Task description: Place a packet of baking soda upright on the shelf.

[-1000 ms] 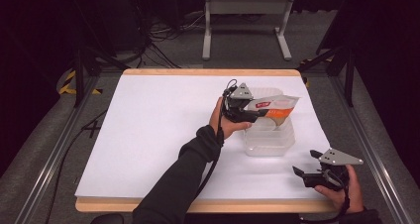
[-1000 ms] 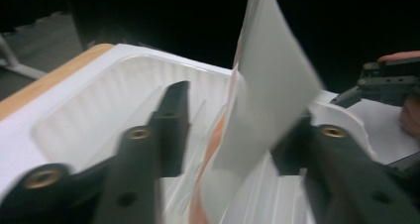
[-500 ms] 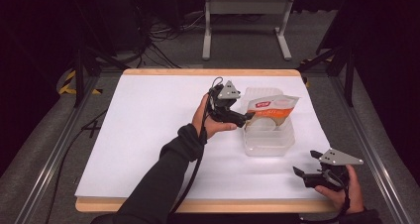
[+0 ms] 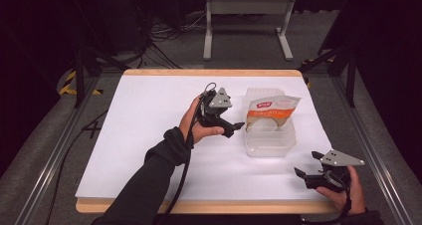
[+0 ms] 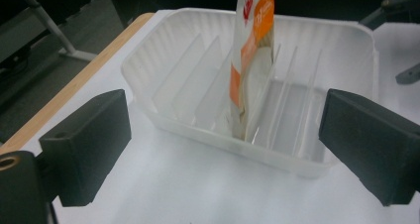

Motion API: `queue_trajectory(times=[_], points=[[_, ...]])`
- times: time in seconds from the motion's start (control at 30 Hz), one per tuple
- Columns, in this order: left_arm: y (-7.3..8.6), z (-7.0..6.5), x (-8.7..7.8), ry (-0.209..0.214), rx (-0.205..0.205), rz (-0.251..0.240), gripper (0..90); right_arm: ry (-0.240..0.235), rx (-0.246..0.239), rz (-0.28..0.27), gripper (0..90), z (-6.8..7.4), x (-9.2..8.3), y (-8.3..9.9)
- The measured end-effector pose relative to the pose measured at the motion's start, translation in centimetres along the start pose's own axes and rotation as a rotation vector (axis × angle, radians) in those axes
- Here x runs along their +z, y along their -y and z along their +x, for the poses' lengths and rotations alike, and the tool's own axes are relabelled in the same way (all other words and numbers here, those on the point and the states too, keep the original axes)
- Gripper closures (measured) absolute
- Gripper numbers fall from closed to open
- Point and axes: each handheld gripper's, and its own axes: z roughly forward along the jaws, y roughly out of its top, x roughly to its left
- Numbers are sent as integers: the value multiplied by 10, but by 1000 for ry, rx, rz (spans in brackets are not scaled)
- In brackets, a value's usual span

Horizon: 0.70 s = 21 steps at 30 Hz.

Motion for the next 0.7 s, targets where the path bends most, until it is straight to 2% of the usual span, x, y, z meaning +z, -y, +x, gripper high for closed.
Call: queue_trajectory(times=[0.37, 0.63, 0.7], points=[[21, -1, -20, -32, 38, 52, 57, 7, 1, -9, 136, 0, -1, 0], [44, 0, -31, -58, 42, 98, 57, 6, 1, -15, 126, 0, -1, 0], [52, 1, -36, -76, 55, 120, 58, 6, 0, -15, 125, 0, -1, 0]])
